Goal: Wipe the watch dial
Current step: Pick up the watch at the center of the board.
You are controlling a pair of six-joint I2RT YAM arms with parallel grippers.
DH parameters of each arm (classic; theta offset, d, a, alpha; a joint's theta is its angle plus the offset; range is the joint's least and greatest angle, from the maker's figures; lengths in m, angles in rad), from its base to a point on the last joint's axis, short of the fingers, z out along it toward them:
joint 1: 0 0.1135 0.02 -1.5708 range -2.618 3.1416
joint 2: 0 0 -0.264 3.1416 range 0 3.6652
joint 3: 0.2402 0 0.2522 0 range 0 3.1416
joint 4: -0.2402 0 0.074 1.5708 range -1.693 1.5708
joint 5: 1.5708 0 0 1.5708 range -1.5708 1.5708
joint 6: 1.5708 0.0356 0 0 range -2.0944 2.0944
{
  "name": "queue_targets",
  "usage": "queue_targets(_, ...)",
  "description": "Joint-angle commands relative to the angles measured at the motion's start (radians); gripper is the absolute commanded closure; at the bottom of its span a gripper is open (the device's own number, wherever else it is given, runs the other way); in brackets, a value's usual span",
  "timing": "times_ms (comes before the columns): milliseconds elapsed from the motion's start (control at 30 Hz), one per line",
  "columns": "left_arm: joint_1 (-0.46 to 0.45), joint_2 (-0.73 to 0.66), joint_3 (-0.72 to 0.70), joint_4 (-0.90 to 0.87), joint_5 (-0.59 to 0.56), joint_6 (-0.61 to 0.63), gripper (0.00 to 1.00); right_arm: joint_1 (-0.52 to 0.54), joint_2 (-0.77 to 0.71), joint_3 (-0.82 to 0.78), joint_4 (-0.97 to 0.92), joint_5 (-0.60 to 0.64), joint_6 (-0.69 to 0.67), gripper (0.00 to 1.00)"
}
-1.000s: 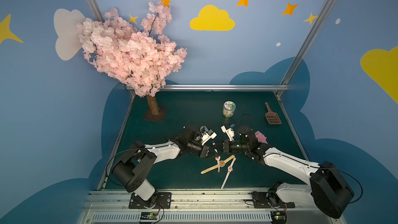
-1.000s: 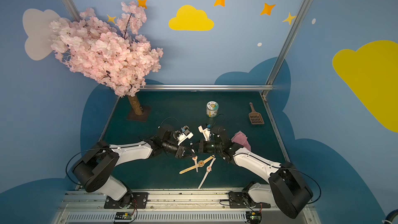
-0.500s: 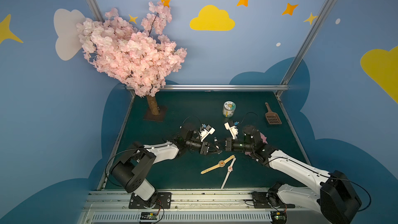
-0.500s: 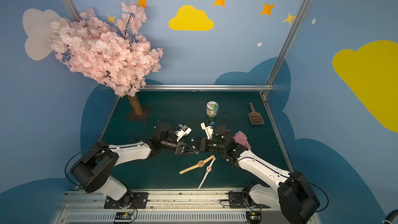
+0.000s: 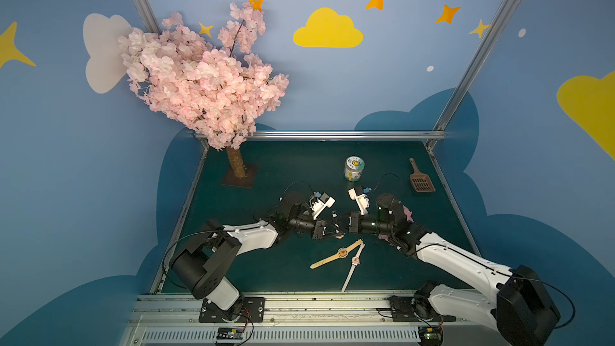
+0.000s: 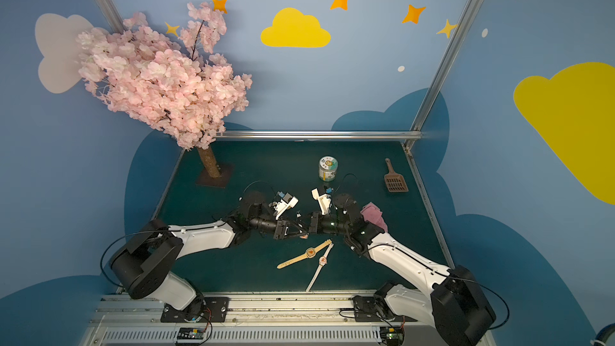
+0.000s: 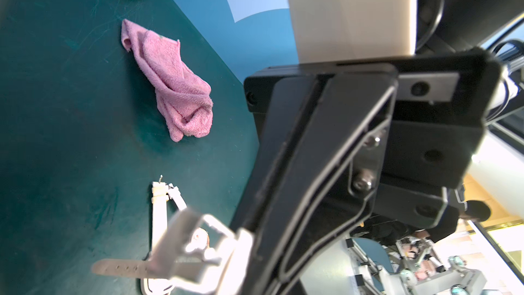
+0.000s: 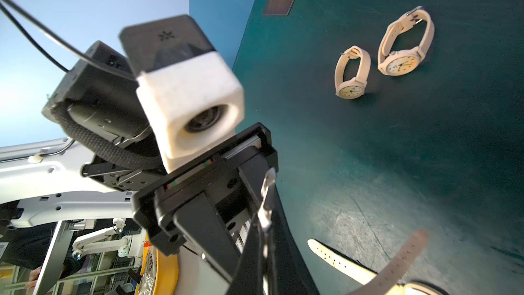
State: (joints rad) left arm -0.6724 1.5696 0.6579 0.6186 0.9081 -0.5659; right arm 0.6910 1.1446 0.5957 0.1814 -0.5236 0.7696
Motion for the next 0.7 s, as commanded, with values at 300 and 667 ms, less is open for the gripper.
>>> queue_targets(300, -0.005, -0.043, -0.007, 0.007, -0.038, 0.006, 0.76, 0.013, -0.021, -0.017, -0.012, 0.027, -0.003, 1.0)
queue_targets(667, -0.021, -0.03, -0.007, 0.008, -0.037, 0.013, 0.9, 0.012, -0.018, -0.019, -0.014, 0.043, 0.003, 1.0)
